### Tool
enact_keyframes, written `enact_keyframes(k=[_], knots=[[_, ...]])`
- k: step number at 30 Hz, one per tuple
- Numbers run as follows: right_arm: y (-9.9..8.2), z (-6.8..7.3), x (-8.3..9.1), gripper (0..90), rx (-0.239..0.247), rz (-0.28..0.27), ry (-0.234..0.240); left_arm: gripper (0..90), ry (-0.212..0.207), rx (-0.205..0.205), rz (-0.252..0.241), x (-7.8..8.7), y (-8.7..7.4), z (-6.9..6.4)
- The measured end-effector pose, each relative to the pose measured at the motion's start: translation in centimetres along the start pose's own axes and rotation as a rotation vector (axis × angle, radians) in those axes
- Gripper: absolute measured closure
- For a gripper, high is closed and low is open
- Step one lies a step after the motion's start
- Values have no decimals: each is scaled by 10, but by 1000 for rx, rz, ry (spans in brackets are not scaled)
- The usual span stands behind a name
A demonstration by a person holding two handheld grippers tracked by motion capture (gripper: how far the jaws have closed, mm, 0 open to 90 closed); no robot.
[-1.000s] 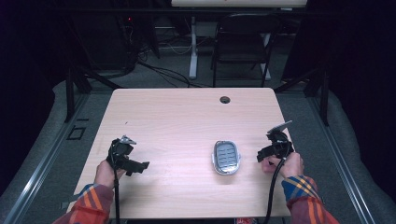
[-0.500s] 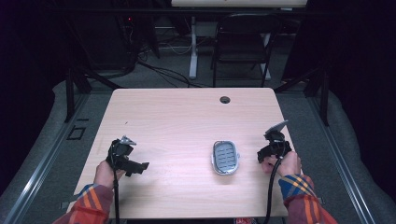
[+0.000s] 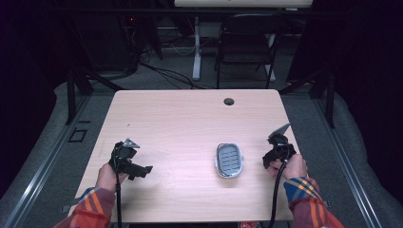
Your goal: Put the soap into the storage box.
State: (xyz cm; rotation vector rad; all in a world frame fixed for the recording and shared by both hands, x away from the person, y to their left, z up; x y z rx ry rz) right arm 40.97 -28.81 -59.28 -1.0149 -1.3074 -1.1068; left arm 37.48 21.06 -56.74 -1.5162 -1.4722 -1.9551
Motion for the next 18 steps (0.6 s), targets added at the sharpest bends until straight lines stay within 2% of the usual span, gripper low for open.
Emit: enact_keyframes(k=[2,5,11,12,18], knots=[[1,1,-2,336,-23,-36,24,0,0,-7,-1,0,0,-1],[0,0,-1,336,2,-20,12,0,0,-8,-2,0,0,-1],[1,1,-3,341,1,-34,13,0,0,-11,-3,1,0,0],[1,2,-3,366,4,-42,20,1,1,-13,-4,1,0,-1],[1,2,-2,371,21,-40,17,0,2,-19,-4,1,1,-1]])
Point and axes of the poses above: each handheld gripper's, and its own axes: x roughly backward along the jaws, y roughly out of its top, z roughly to its left, the point moved 5 cm from there along -x, roughly forward along the jaws, and after that the axes turned 2 degrees about x, right-handed, at the moved point
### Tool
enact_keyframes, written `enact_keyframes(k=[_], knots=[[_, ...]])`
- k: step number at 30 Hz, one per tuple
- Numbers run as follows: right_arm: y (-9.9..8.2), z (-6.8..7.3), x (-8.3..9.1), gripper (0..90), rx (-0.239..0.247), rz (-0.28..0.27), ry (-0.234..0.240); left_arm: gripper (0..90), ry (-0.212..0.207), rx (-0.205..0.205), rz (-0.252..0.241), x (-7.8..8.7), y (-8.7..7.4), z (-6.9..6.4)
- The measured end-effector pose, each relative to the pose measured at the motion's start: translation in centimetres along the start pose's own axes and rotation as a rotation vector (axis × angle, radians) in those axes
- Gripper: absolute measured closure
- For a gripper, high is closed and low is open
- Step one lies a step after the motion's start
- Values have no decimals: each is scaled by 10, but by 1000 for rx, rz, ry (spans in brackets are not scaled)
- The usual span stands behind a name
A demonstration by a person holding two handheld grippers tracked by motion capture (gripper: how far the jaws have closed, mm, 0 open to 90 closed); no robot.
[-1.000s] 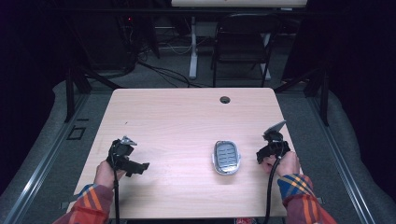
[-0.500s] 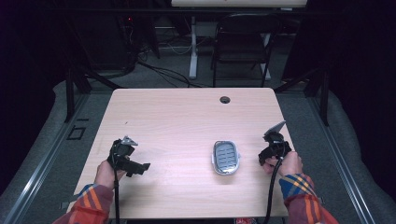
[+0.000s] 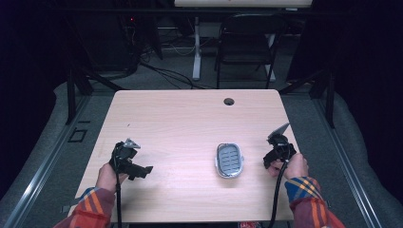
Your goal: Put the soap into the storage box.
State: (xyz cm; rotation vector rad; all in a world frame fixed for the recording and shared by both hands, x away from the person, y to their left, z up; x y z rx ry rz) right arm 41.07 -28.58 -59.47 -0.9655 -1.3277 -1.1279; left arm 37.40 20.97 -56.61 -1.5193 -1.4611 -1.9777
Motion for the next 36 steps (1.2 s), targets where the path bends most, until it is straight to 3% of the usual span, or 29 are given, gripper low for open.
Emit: enact_keyframes(k=[11,14,15,21,27,31,32,36], knots=[[-1,-2,2,373,23,34,-3,0,0,-5,-1,0,0,0],[-1,-3,3,374,9,23,16,1,-1,-3,-2,0,0,0],[-1,-2,2,374,-8,-5,28,0,0,-4,-1,0,0,0],[-1,-5,12,374,-7,-13,48,0,-1,-4,-1,0,0,-1],[-1,-3,20,373,19,-1,49,1,-2,-8,-2,0,1,-1],[0,1,30,373,36,-16,59,0,-3,-9,-2,0,1,-1],[1,3,30,373,19,-35,54,0,-3,-8,-3,0,1,-2],[1,5,33,373,48,-16,64,1,-4,-11,-3,0,1,-1]])
Point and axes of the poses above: each handheld gripper's, and its own axes: x roughly backward along the jaws, y roughly out of its top, z roughly to its left, the point moved 5 cm from there along -x, roughly forward along the jaws, and after that the axes turned 2 degrees about x, right-handed, at the moved point
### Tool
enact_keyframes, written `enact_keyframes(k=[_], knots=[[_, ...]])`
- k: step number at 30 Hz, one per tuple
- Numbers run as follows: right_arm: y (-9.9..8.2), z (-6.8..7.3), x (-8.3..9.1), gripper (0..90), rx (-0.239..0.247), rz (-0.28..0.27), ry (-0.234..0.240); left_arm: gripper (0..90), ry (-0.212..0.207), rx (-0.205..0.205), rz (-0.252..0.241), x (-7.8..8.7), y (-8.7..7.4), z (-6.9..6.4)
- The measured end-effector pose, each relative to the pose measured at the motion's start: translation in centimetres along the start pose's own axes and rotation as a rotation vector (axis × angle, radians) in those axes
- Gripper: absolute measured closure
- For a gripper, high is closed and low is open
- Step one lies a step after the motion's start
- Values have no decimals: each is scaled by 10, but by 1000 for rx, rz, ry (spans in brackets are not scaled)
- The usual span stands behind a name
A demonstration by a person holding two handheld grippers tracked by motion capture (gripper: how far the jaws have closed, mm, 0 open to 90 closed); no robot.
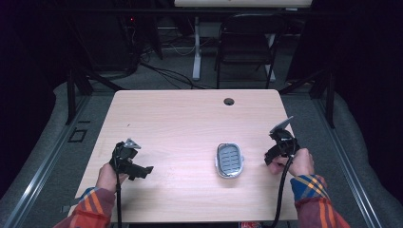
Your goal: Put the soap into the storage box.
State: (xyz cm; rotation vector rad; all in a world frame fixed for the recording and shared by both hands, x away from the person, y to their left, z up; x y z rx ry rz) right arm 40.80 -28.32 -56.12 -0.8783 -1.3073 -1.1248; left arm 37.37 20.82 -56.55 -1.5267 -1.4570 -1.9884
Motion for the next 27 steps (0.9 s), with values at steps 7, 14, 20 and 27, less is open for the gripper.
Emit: enact_keyframes(k=[7,14,20,27], knots=[[3,9,7,373,22,-5,1,0,0,-3,2,0,0,0],[7,20,15,373,49,-27,4,1,-1,-2,1,0,0,0],[11,29,21,373,72,-37,5,0,-1,-4,2,0,0,0],[12,34,23,373,86,-40,2,0,-3,-5,2,0,0,-1]])
Point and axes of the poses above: each handheld gripper's, and its own axes: x roughly backward along the jaws, y roughly out of its top, z roughly to its left, the point moved 5 cm from there along -x, roughly forward along the jaws, and after that the axes turned 2 degrees about x, right-handed, at the moved point
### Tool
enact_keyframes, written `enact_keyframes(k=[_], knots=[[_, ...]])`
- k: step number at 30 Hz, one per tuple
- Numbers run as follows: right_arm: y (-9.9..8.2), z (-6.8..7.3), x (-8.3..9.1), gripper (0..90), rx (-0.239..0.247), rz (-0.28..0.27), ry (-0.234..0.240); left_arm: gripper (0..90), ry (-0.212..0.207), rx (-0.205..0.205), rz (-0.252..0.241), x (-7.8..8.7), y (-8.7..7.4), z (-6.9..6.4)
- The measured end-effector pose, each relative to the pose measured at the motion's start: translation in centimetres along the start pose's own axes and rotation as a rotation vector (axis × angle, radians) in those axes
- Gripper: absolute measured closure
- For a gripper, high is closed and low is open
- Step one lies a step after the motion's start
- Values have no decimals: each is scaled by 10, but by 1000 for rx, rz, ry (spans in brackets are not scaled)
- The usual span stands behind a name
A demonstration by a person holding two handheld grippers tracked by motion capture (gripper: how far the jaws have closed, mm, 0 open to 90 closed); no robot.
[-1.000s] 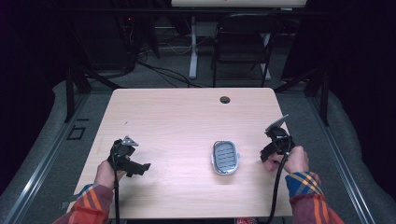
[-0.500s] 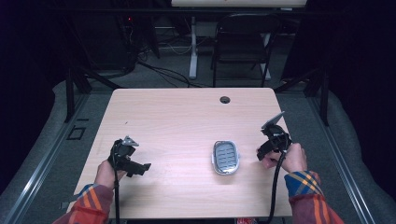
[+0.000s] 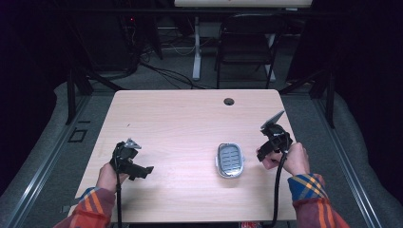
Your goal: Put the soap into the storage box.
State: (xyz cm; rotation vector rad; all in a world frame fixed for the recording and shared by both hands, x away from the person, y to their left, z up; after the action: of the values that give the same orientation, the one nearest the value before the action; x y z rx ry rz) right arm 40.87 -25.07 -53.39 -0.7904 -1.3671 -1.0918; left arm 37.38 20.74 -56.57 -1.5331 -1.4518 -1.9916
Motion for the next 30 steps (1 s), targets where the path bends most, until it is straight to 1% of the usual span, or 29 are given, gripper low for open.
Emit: enact_keyframes(k=[2,4,5,6,10,11,12,13,14,17,19,20,22,23,27,29,30], knots=[[1,1,1,373,7,4,4,1,0,1,0,0,0,0],[1,2,1,374,3,1,-1,0,0,0,0,0,0,0],[2,2,2,373,15,9,6,1,-1,0,0,0,0,0],[3,4,3,373,8,1,3,1,-1,0,0,0,0,0],[7,9,5,373,31,3,6,0,-1,0,1,0,0,0],[8,10,6,373,48,18,5,0,-1,0,0,0,0,0],[9,13,4,373,26,-13,16,1,0,0,-1,0,0,0],[9,13,4,373,26,-13,16,1,0,0,-2,1,0,0],[9,13,6,373,41,7,4,0,0,0,-1,1,-1,0],[12,15,7,373,55,14,7,1,0,0,-1,1,-1,0],[13,18,7,373,52,6,3,1,0,-2,-1,1,-1,0],[14,19,8,373,63,16,6,1,0,-3,-1,1,-1,0],[14,20,7,373,56,6,2,0,-1,-4,0,1,-1,0],[15,21,8,374,59,0,10,1,-1,-4,0,1,-1,0],[17,26,11,373,78,2,5,0,-1,-5,-1,1,-1,-1],[18,27,11,374,74,-2,1,1,-2,-6,-2,1,-1,-1],[18,28,11,374,79,-2,6,1,-2,-5,-2,1,-1,-1]])
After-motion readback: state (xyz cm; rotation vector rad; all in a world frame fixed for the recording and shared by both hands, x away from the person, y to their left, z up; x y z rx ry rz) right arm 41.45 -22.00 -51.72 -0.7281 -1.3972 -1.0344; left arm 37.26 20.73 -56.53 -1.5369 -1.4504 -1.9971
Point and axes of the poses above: each handheld gripper's, and its own axes: x roughly backward along the jaws, y roughly out of its top, z roughly to its left, the point moved 5 cm from there along -x, roughly forward along the jaws, and after that the axes turned 2 degrees about x, right-handed, at the moved point
